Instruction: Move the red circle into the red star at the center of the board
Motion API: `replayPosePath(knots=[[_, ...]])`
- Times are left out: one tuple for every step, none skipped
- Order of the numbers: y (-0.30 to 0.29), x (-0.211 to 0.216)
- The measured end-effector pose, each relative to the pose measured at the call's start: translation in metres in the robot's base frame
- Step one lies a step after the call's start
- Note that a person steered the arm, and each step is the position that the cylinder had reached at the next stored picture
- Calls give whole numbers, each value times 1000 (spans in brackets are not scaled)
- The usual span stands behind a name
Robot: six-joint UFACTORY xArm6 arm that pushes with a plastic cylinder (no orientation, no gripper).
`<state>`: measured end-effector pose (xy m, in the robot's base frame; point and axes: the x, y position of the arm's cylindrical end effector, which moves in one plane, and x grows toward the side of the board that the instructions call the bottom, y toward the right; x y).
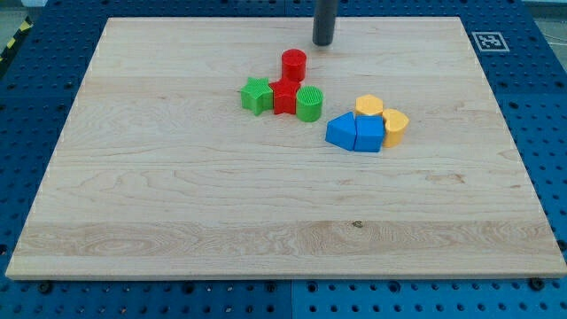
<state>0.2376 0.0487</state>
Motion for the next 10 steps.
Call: replayPosePath(knots=[[-16, -10], [-36, -9], [-56, 10], [-63, 40], [-63, 60], [-62, 67], [-62, 67], [-62, 67], [-62, 54], [-59, 41]])
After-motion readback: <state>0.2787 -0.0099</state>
